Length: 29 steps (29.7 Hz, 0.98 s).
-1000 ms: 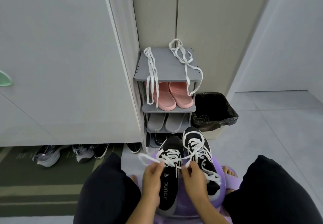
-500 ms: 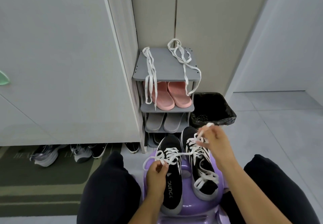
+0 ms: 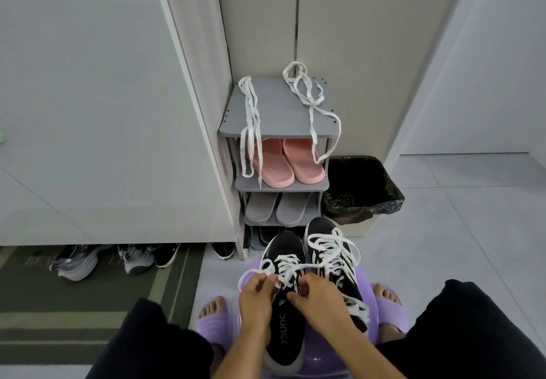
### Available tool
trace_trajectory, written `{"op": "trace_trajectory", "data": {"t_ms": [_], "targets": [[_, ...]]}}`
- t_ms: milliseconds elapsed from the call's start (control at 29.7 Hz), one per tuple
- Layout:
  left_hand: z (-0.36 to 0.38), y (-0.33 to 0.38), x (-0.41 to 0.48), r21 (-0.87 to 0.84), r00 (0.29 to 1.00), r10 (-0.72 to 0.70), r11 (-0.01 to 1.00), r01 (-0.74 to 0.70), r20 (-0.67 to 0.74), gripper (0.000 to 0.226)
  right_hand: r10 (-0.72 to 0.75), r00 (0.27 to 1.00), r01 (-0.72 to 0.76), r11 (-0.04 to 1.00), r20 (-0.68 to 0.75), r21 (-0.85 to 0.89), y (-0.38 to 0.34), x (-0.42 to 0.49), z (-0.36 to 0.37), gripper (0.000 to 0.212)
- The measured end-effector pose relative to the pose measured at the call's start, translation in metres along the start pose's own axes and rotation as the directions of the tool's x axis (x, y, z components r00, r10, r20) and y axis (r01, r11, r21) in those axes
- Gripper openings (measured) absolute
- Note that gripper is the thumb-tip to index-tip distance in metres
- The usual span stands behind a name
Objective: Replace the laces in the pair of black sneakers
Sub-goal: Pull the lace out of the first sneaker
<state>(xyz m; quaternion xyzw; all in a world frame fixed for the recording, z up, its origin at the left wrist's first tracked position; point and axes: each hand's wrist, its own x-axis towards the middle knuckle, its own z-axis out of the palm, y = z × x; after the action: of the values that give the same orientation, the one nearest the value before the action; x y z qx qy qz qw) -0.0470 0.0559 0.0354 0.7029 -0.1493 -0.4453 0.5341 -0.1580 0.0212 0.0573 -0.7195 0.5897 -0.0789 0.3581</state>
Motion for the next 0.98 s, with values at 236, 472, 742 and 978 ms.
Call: {"op": "trace_trajectory", "data": {"t_ms": [236, 472, 742, 978], "targets": [[-0.004, -0.010, 0.002, -0.145, 1.000, -0.008, 0.989, 0.004, -0.028, 0.013, 0.009, 1.000, -0.009, 1.000, -0.019, 0.010, 0.002, 0.003, -0.001, 0.025], [0.018, 0.006, 0.009, -0.235, 0.985, 0.037, 0.969, -0.077, -0.168, 0.016, -0.037, 0.999, 0.035, 0.996, -0.022, -0.086, 0.004, 0.014, -0.005, 0.013], [0.016, 0.063, 0.022, -0.274, 0.976, 0.212, 0.936, -0.220, -0.058, 0.016, -0.048, 0.998, 0.044, 0.995, -0.043, -0.089, -0.001, 0.017, -0.017, 0.008], [-0.005, 0.079, 0.038, -0.279, 0.974, 0.215, 0.933, -0.227, -0.076, 0.013, -0.061, 0.994, 0.048, 0.990, -0.095, -0.135, 0.000, 0.001, -0.007, 0.012]]}}
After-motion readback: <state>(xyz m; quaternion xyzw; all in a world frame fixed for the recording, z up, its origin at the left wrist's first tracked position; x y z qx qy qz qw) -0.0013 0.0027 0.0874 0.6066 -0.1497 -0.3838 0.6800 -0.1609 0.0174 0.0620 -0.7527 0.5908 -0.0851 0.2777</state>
